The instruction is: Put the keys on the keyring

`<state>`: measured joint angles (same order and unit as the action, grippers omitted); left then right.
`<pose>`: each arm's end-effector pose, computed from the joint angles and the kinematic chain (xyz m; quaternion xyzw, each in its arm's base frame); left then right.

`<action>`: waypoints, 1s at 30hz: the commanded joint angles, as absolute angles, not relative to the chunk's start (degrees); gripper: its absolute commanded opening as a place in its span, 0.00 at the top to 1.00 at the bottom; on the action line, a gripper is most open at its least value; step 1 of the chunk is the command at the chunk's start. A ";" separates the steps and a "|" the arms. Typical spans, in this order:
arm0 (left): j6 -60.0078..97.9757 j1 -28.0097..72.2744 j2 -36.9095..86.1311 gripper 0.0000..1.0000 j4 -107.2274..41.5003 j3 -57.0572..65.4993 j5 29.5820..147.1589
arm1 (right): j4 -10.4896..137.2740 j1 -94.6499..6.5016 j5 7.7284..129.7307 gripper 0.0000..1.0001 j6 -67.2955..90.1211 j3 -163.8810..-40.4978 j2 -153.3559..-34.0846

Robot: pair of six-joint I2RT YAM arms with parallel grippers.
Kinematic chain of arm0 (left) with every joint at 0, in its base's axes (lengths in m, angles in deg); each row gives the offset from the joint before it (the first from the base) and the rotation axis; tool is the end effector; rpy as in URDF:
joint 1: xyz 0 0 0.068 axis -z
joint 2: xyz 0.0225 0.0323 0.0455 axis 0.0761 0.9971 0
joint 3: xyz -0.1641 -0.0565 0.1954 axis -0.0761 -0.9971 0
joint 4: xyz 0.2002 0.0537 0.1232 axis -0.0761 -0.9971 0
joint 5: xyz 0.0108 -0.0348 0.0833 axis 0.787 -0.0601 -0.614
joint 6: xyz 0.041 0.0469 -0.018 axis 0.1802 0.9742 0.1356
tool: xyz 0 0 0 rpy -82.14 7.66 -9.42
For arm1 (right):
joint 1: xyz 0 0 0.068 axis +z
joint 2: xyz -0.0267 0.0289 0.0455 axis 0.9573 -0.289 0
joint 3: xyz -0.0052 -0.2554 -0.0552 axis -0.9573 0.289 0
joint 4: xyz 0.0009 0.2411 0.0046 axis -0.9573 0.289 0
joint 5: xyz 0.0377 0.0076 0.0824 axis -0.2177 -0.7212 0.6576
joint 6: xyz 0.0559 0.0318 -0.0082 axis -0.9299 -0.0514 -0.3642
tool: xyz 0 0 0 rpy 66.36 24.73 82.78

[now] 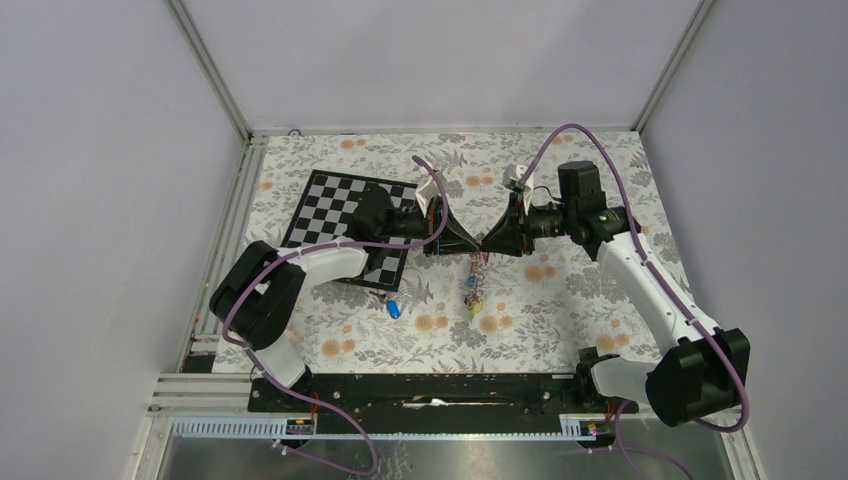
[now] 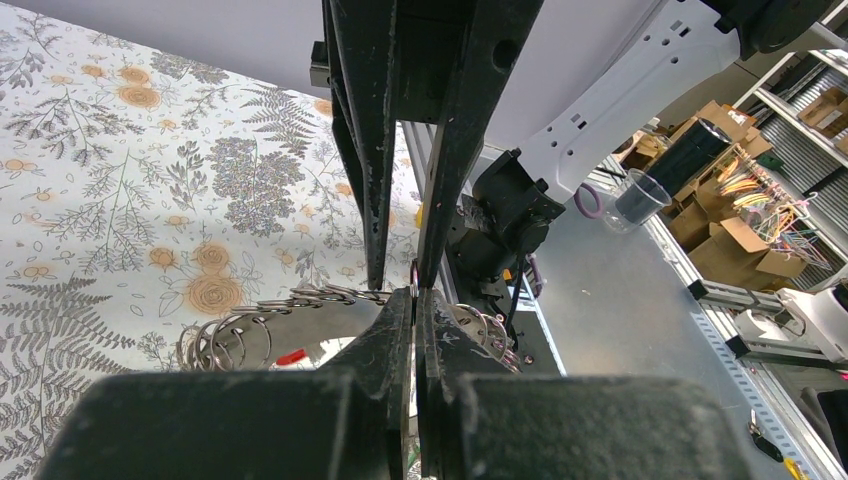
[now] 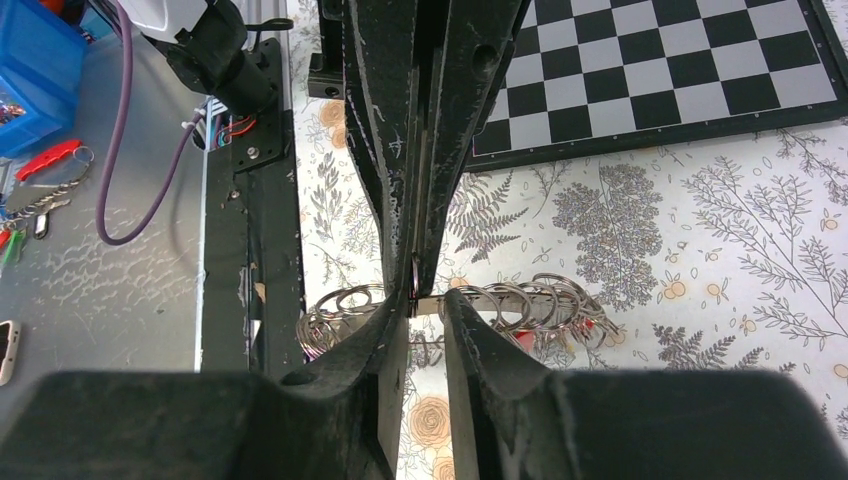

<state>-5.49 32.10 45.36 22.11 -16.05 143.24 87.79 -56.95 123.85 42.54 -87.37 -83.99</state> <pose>0.2492 -0.2403 0.2730 0.4110 0.5300 -0.6572 0.3439 0.2263 0.1128 0.3141 -0.4866 0.6294 0.4344 0.4223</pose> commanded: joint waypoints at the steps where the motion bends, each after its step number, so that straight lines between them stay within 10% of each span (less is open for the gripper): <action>1: -5.34 32.19 43.32 1.00 26.56 -15.48 142.69 | 86.33 -56.44 126.04 0.75 42.13 -87.64 -84.34; 13: -3.79 32.28 43.29 0.99 24.95 -15.30 142.56 | 86.19 -56.33 124.87 1.00 42.26 -87.75 -84.35; 19: 2.02 31.58 41.42 0.64 18.27 -14.73 142.92 | 88.19 -56.40 121.29 1.00 45.46 -87.87 -83.08; 25: 8.48 28.02 38.18 0.03 9.44 -14.70 143.27 | 93.26 -56.41 117.61 1.00 51.25 -89.70 -82.38; 30: 18.00 24.04 34.74 0.01 -4.64 -11.99 142.62 | 93.34 -56.41 116.60 1.00 50.58 -90.16 -81.91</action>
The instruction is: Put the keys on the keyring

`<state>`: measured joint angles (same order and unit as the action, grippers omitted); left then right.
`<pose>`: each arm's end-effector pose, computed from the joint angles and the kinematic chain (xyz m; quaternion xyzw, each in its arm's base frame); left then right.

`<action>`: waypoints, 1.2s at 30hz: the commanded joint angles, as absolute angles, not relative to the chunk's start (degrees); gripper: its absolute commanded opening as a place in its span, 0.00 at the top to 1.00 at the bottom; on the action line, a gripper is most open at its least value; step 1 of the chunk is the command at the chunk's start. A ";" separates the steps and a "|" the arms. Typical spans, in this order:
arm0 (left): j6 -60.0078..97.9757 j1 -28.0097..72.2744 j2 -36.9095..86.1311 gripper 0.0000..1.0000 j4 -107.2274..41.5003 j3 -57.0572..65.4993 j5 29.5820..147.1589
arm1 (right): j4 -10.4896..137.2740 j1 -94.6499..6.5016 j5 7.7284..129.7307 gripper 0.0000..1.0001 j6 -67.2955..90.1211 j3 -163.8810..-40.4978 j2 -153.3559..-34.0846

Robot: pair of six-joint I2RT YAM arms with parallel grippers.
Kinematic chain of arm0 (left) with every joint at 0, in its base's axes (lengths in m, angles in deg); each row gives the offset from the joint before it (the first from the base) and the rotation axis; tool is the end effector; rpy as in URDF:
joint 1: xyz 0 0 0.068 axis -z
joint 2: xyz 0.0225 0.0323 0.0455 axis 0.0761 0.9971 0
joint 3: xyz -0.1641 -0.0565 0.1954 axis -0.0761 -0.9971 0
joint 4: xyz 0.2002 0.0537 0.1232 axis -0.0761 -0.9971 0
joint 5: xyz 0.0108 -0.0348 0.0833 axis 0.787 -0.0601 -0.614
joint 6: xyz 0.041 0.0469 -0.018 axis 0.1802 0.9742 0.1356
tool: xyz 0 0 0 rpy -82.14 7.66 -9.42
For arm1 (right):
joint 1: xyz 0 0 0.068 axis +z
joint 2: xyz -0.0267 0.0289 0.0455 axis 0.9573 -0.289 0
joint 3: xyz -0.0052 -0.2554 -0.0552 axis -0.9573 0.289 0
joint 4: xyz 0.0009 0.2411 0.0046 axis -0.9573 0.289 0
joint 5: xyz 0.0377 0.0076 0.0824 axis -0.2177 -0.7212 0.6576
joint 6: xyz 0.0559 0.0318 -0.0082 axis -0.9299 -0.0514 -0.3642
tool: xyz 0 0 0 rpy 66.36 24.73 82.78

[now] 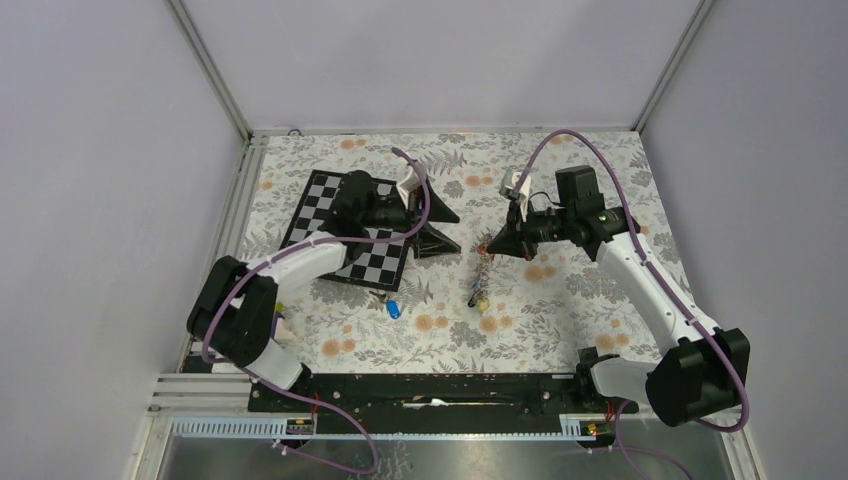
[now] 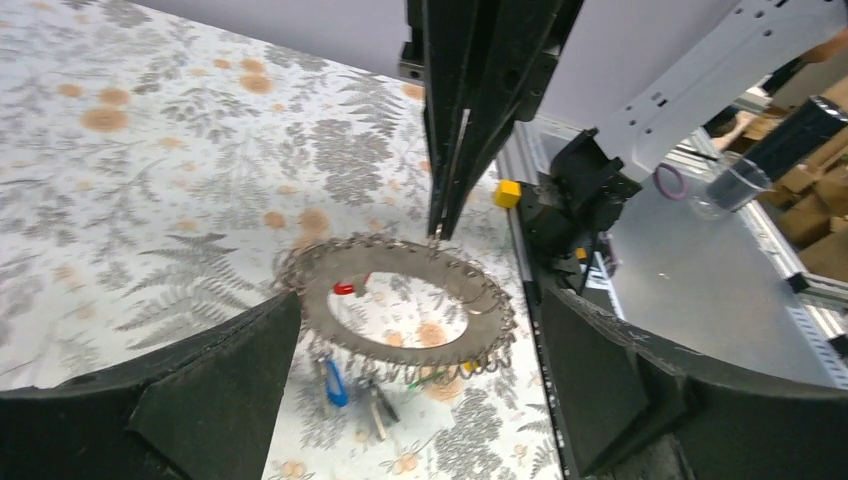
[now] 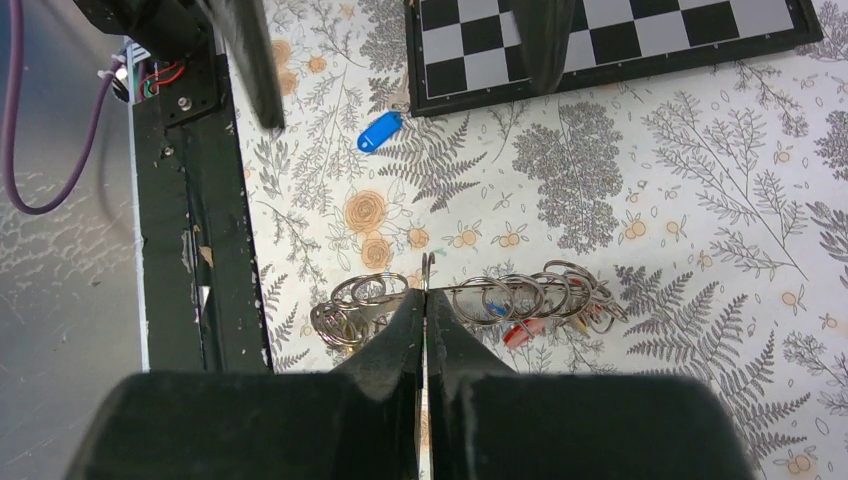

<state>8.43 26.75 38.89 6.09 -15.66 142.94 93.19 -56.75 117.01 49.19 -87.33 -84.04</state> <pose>0.2587 -0.2087 0.2840 0.4247 0.5523 -0.5977 0.3966 0.2252 0.1102 0.3031 -0.5011 0.6578 0.3770 0.4172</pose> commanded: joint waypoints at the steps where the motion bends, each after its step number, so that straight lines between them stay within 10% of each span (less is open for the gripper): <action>1: 20.14 23.19 34.22 0.01 -8.24 -10.73 142.04 | 93.38 -56.41 116.35 1.00 50.13 -90.45 -81.94; 21: 46.87 17.58 12.67 0.01 -54.20 -12.84 123.97 | 87.02 -56.94 114.36 1.00 44.96 -83.40 -71.47; 36: 65.97 23.93 20.86 0.08 -83.30 -14.84 107.09 | 81.15 -57.62 112.22 1.00 44.22 -73.76 -65.29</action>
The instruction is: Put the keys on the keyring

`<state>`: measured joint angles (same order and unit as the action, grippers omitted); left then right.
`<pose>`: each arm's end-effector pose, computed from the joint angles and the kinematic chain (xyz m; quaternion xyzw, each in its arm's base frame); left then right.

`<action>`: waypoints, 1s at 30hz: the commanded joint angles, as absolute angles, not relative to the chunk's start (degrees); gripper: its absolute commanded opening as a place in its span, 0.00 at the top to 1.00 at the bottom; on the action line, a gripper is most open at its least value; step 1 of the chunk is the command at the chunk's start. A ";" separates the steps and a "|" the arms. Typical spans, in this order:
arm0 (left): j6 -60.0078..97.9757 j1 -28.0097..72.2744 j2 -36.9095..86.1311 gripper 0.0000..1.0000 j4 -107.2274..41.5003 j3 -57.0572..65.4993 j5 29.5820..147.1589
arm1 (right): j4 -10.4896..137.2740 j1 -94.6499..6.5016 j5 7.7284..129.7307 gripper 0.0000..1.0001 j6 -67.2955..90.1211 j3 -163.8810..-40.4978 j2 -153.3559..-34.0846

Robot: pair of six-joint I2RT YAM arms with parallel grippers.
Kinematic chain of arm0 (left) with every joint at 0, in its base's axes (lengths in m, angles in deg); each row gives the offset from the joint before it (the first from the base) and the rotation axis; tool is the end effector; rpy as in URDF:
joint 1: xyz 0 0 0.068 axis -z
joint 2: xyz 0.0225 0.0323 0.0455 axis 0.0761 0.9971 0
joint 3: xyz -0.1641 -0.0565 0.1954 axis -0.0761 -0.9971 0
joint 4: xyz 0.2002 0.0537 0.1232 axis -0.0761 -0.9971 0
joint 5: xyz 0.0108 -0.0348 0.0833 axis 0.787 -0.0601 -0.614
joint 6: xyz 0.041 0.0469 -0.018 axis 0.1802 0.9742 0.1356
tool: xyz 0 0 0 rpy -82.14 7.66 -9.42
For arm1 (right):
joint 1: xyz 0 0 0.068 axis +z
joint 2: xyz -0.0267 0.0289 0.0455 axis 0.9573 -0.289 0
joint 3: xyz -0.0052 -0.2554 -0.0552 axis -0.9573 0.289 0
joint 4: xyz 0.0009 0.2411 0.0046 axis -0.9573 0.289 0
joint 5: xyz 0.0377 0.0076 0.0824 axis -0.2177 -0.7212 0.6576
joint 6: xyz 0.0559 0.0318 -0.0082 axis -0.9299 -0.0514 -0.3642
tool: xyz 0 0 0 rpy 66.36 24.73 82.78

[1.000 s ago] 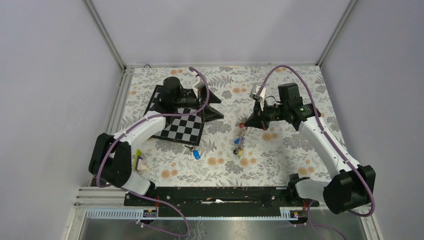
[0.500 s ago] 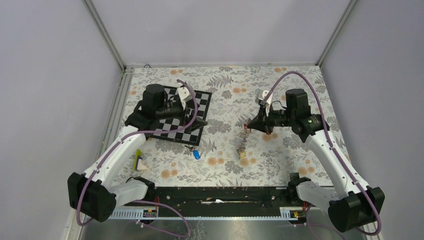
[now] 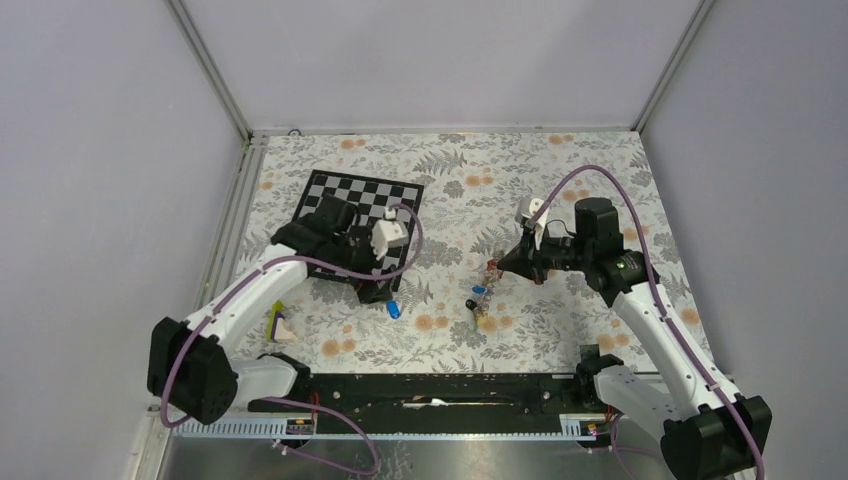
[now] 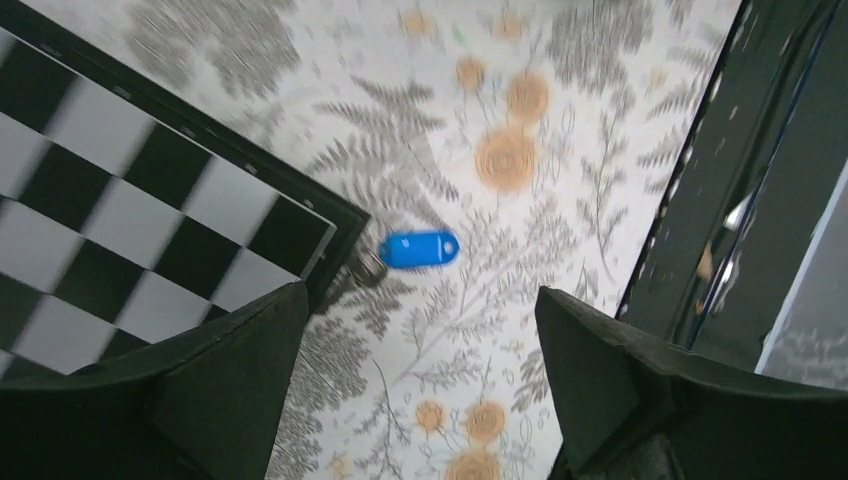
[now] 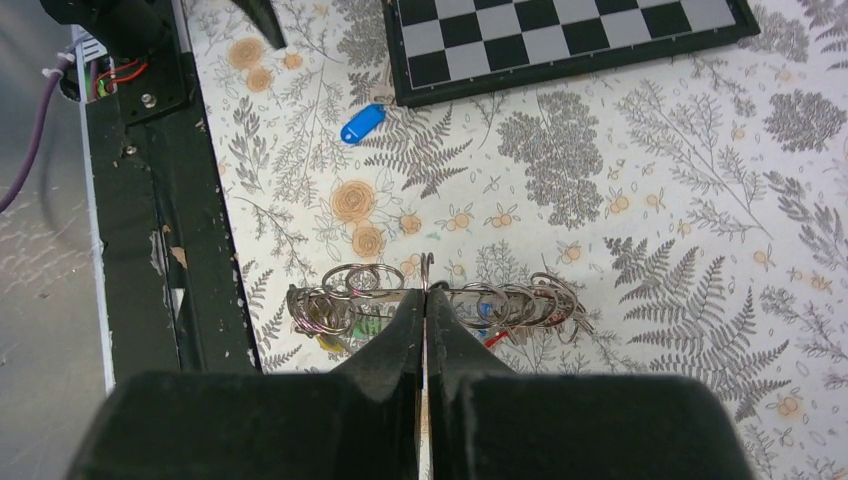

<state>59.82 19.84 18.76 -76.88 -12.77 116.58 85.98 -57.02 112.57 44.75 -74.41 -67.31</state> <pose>0.1945 -0.1204 0.2571 0.4899 0.7710 -0.2871 0.2884 0.1755 0.0922 0.2995 -0.4863 0.6474 0.3340 0.4825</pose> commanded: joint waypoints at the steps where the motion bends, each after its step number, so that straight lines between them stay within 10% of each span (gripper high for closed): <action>1: 66.65 25.08 21.80 0.08 -83.31 -15.63 105.15 | 81.11 -57.72 111.97 1.00 44.24 -73.63 -65.07; 10: 69.26 27.09 32.05 0.19 -82.64 -17.01 101.35 | 80.62 -58.00 111.45 1.00 44.53 -72.91 -66.03; 30: 63.86 27.01 42.57 0.09 -66.96 -11.60 96.36 | 80.61 -59.31 111.80 1.00 45.17 -71.88 -65.36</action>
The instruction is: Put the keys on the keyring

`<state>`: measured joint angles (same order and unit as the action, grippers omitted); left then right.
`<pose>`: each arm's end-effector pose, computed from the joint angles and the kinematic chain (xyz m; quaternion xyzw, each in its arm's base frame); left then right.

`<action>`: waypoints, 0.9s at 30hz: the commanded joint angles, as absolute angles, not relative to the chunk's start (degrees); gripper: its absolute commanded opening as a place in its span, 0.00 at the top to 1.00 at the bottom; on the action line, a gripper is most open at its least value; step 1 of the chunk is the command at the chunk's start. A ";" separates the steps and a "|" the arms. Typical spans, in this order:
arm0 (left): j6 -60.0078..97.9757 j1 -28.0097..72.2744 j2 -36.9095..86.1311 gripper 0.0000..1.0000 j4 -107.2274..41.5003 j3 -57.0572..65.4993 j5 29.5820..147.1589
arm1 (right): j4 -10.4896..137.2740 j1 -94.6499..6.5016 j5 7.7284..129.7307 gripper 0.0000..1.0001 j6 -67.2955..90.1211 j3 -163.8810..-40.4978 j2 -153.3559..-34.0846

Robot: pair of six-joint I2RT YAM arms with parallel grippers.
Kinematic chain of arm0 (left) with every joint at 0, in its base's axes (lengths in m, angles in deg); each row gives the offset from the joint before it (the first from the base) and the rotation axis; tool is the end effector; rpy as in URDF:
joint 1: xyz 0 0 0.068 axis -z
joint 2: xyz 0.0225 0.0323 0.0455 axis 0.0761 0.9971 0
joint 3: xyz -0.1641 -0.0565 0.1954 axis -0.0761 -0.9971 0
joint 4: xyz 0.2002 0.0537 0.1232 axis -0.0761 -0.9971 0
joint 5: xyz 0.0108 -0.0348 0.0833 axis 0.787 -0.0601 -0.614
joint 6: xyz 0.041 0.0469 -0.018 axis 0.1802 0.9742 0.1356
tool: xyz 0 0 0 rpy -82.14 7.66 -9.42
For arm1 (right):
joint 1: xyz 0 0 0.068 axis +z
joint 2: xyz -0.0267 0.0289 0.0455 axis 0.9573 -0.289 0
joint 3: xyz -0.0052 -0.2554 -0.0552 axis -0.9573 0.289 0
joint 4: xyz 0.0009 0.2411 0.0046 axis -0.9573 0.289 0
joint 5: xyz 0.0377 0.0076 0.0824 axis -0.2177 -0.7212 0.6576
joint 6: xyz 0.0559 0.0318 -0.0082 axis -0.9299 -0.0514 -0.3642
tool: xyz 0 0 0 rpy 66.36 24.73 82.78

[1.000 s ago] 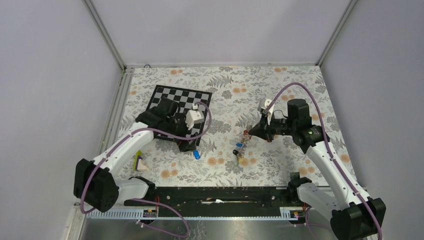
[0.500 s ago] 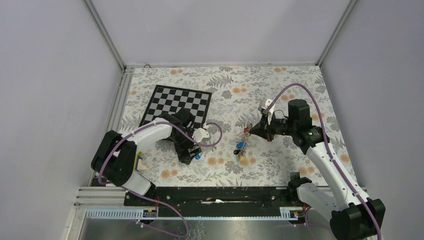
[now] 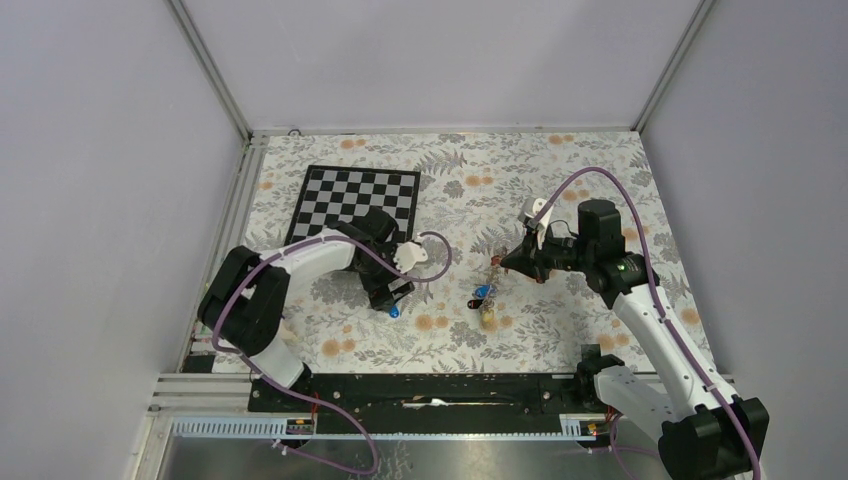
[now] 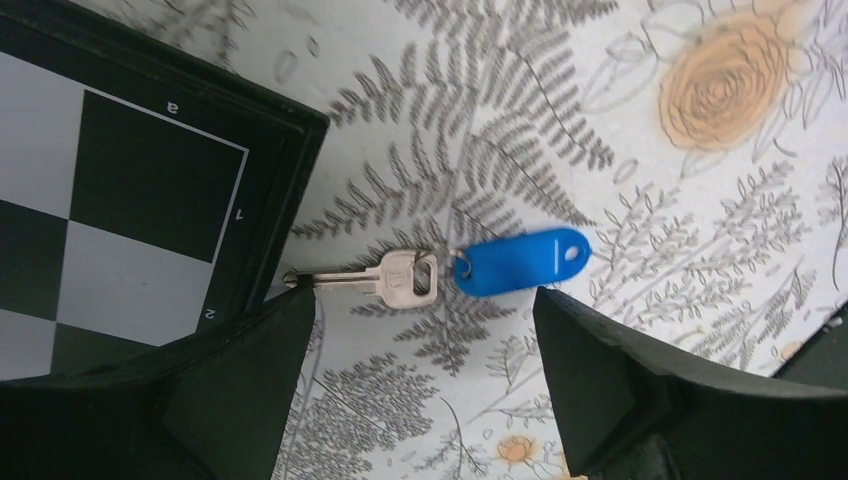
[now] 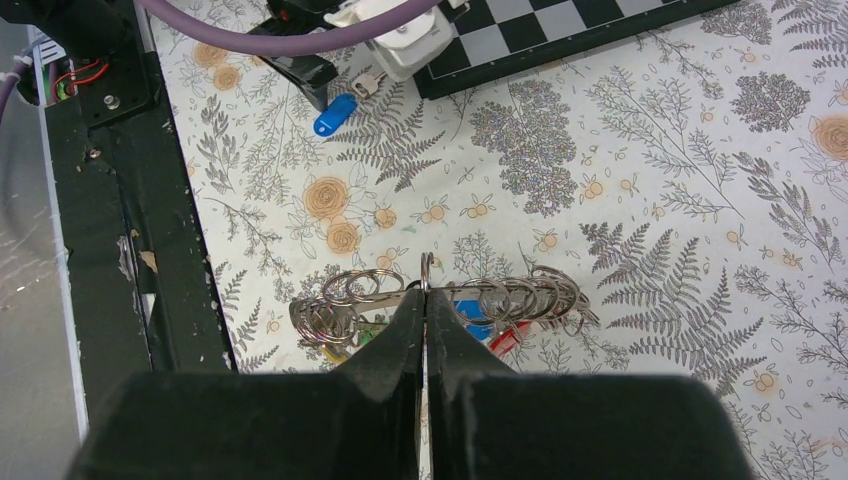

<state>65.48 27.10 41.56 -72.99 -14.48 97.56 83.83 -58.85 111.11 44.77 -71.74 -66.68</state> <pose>0.2220 -0.1537 0.1529 0.5520 0.8123 -0.1473 0.1172 0.1784 0.0857 0.2894 -0.4724 0.6610 0.3157 0.4902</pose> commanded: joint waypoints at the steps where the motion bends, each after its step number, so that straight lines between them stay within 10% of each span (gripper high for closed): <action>1: 63.92 27.08 42.83 0.09 -66.95 -11.47 96.85 | 80.61 -59.36 111.79 1.00 45.35 -71.78 -65.38; 19: 55.11 32.60 42.40 0.56 -65.36 -13.71 89.77 | 80.56 -59.75 111.98 1.00 45.54 -71.56 -65.18; 27: 54.76 34.22 38.29 0.59 -65.47 -13.49 91.49 | 80.64 -60.15 111.80 1.00 45.65 -71.52 -65.15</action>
<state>56.23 33.54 42.61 -66.76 -13.80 91.60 83.42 -59.53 111.11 44.99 -71.26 -66.37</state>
